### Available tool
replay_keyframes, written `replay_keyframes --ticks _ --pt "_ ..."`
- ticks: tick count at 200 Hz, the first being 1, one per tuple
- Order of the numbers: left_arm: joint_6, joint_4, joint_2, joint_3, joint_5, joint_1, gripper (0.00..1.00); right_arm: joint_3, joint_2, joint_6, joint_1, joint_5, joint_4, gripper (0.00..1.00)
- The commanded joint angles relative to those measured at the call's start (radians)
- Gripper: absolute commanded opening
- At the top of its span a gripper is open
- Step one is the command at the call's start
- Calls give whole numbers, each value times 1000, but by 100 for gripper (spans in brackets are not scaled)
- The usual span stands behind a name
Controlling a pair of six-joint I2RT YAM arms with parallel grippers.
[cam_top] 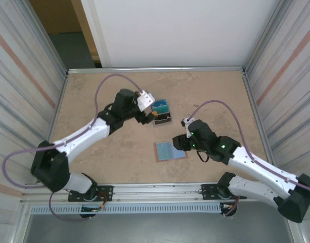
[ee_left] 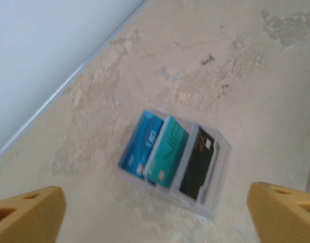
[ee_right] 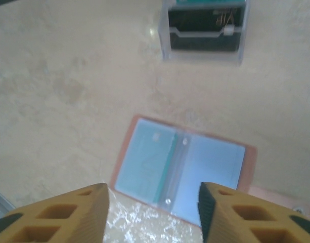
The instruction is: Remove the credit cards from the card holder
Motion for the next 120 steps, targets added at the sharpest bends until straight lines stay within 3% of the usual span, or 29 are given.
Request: replay_keyframes --ticks 1,32,69,120 --pt "-202 94 -122 -141 -211 -22 99 64 122 78 49 50 -71 44" --pt "-410 114 -301 -334 -392 -59 99 144 322 102 141 74 -101 41" --pt "-583 67 -455 -491 -450 -61 99 239 538 105 189 60 -121 36" --pt "-668 -61 -539 -552 -484 -60 99 320 709 95 197 59 -150 40"
